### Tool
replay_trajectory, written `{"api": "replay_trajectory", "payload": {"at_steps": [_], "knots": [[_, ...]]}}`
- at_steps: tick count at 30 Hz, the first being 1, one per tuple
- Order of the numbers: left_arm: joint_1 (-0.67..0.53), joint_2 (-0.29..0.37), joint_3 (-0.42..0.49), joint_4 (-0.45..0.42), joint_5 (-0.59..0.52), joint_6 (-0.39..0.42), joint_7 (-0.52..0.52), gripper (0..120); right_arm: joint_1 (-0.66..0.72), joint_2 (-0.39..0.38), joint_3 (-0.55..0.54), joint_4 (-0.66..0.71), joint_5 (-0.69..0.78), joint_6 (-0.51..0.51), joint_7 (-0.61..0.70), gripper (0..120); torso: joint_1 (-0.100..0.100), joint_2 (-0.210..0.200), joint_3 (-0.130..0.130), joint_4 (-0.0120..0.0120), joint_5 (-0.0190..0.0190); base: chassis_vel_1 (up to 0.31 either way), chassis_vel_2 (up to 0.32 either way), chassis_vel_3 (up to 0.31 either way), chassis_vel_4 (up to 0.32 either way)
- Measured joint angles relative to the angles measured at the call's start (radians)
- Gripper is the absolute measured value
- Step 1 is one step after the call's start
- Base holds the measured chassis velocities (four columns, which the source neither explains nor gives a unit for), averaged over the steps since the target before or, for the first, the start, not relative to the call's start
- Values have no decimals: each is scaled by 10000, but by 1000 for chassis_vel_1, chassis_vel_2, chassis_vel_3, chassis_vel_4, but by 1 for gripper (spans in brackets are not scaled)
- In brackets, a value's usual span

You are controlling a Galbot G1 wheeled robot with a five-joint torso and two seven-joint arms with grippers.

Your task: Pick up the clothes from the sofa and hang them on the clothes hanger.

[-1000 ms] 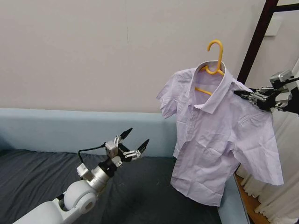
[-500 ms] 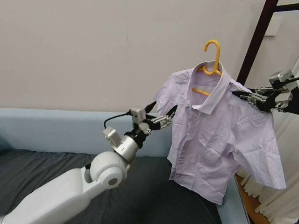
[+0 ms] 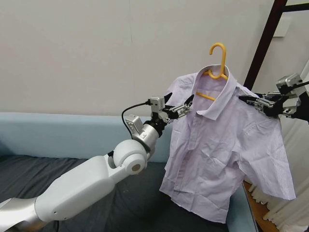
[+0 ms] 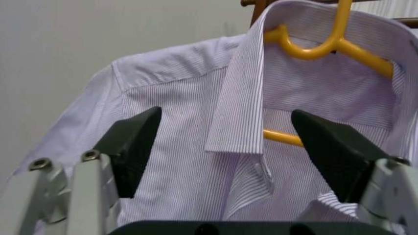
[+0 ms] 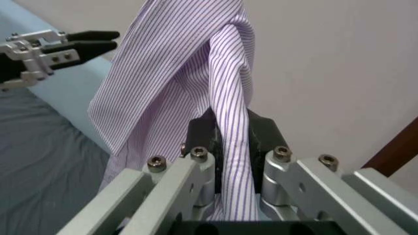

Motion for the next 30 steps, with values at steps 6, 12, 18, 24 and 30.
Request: {"api": "replay_trajectory", "payload": {"at_steps": [6,12,18,24,30], "knots": [[14,-16,30,6,-253,189,258,54,-2,14,0,45,2,121,6,8,0,0,0,0,-1,0,0,0,0],[-120,-212,154,170,-300,279,273,29,-3,33,0,99,-24,170,-31,8,0,0,0,-3,0,0,0,0,0],[-114,-210,182,210,-281,283,246,10,-7,49,-22,93,-70,201,-73,8,0,0,0,-2,0,0,0,0,0],[-63,-183,186,193,-235,255,267,0,-34,89,-69,77,-144,217,-98,8,0,0,0,-1,0,0,0,0,0],[-156,-34,306,-139,-60,89,654,0,-27,148,-193,49,-274,274,-104,8,-1,1,-2,-1,1,0,0,0,0]]}}
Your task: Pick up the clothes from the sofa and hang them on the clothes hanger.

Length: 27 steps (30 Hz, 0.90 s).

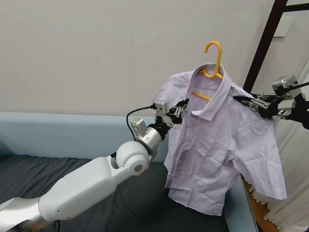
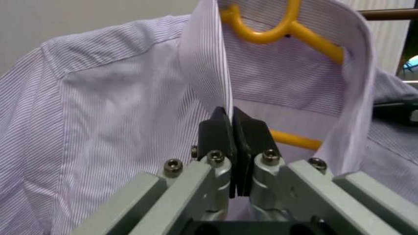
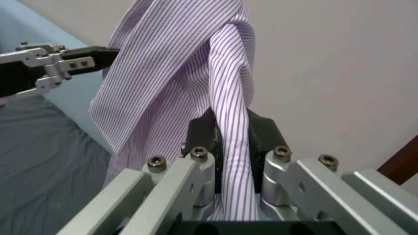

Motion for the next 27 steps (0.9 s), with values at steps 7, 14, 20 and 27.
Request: {"api": "replay_trajectory", "payload": {"at_steps": [7,14,20,27], "knots": [[-19,102,136,-2,227,-32,17,0,0,5,-55,14,-23,34,48,8,0,0,1,-1,0,0,0,0,0],[284,328,122,-246,784,320,-541,0,6,27,-14,-24,52,52,128,8,0,0,1,-2,-1,0,0,0,0],[1186,1068,-207,-1030,2181,880,-993,26,102,244,-235,32,185,296,697,8,-1,0,1,1,-2,0,0,0,0],[2411,1765,-849,-1901,2365,925,-1368,47,236,497,-427,-50,387,477,1259,8,-1,0,1,-2,0,0,0,0,0]]}}
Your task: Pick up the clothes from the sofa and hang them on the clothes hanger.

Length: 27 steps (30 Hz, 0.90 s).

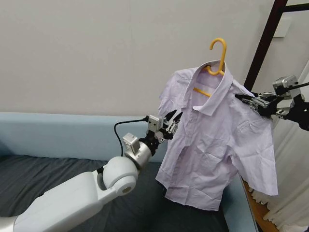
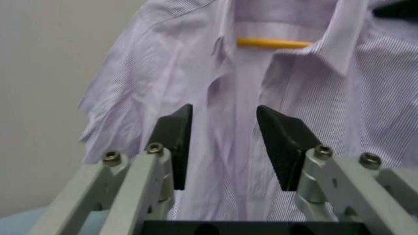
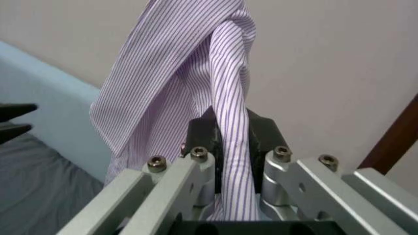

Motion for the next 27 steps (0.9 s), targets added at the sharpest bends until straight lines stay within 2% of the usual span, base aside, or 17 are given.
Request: {"api": "replay_trajectory", "payload": {"at_steps": [1,3,5,6,7,8,9,10,11,12,13,14,16,19,22,27], "knots": [[205,101,-118,-51,32,-64,-8,49,9,-1,2,-36,42,0,16,8,0,0,0,0,-2,0,0,0,0],[1323,470,-860,-290,190,-356,-1,61,44,-23,159,-127,408,-50,167,8,0,0,0,2,-2,0,0,0,0],[1642,531,-1114,-338,237,-436,43,63,49,-27,203,-134,484,-81,230,8,0,0,0,1,-3,0,0,0,0],[2328,611,-1668,-415,372,-614,147,69,52,-44,273,-147,560,-146,369,8,0,1,0,2,-3,0,0,0,0],[2455,621,-1764,-428,405,-646,158,70,52,-48,285,-148,569,-167,401,8,0,1,-1,2,-3,0,0,0,0],[3643,641,-2569,-489,691,-815,261,77,51,-65,353,-166,619,-327,589,8,0,1,-1,2,-3,0,0,0,0],[3643,641,-2569,-489,691,-815,261,77,51,-65,353,-166,619,-327,589,8,0,1,-1,2,-3,0,0,0,0],[4168,628,-2906,-495,832,-859,293,79,52,-68,380,-180,650,-409,707,8,0,2,0,3,-4,0,0,0,0],[4805,572,-3327,-488,1015,-944,301,86,61,-67,394,-197,694,-494,809,8,0,1,0,4,-3,0,0,0,0],[5856,407,-3945,-340,1579,-1168,283,92,121,-53,418,-230,843,-730,1019,8,0,2,-1,3,-1,0,0,0,0],[6410,268,-4246,-162,2141,-1394,236,95,160,-39,422,-233,955,-830,1185,8,-1,1,-1,1,-1,0,0,0,0],[6410,268,-4246,-162,2141,-1394,236,95,160,-39,422,-233,955,-830,1185,8,-1,1,-1,1,-1,0,0,0,0],[7700,-46,-4891,311,3579,-2017,180,100,281,-6,406,-259,1121,-1057,1503,8,0,2,-1,1,-2,0,0,0,0],[8796,-294,-5155,450,4231,-2387,158,100,708,39,102,-266,1219,-1248,1705,8,0,1,0,8,-3,0,0,0,0],[9869,-688,-5271,433,4855,-2736,148,100,1170,141,-109,-218,1378,-1572,2185,8,-1,2,-1,1,1,0,0,0,0],[10585,-1416,-5350,438,5360,-3034,198,100,1497,249,-273,-232,1406,-2029,2888,8,0,2,-1,0,1,0,0,0,0]]}}
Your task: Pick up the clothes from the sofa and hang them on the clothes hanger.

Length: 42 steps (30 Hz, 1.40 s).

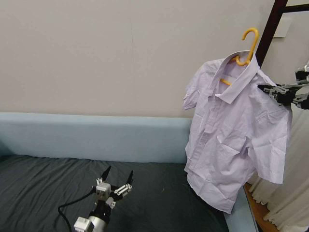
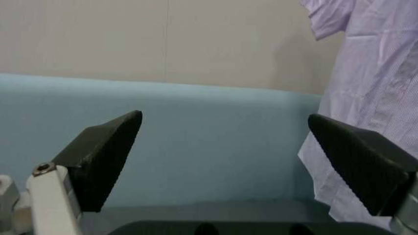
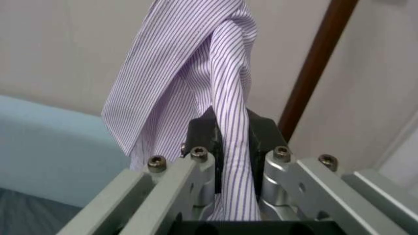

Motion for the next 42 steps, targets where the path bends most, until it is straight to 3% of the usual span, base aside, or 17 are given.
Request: {"api": "replay_trajectory", "payload": {"at_steps": [5,11,17,21,25,30,34,42], "knots": [[496,-587,-77,-43,220,-122,44,100,88,192,-74,-156,-118,-757,1072,8,0,0,0,2,1,0,0,0,0],[470,-799,-70,37,216,-159,45,100,107,416,-23,-877,-262,-1517,2365,8,1,-2,2,0,0,0,0,0,0],[588,-942,-99,106,311,-197,-12,100,-151,792,-5,-1937,-1083,-1688,2479,8,1,-2,1,1,0,0,0,0,0],[709,-996,-145,110,413,-215,-36,100,-376,1454,-13,-3241,-1767,-1783,2162,8,1,-2,2,1,1,0,0,0,0],[700,-987,-97,98,466,-134,-49,100,-599,2489,-91,-5011,-3201,-1188,1384,8,1,-3,2,-1,1,0,0,0,0],[701,-973,-85,90,478,-99,-46,100,-599,3233,-160,-6384,-4742,-522,643,8,2,-3,3,4,1,0,0,0,0],[692,-964,-78,85,478,-90,-44,100,-296,3988,-287,-8263,-6555,430,-302,8,1,-3,2,-1,1,0,0,0,0],[685,-959,-72,82,473,-86,-40,100,857,4921,-1024,-9940,-8564,1430,-1684,8,2,-2,2,0,-8,0,0,0,0]]}}
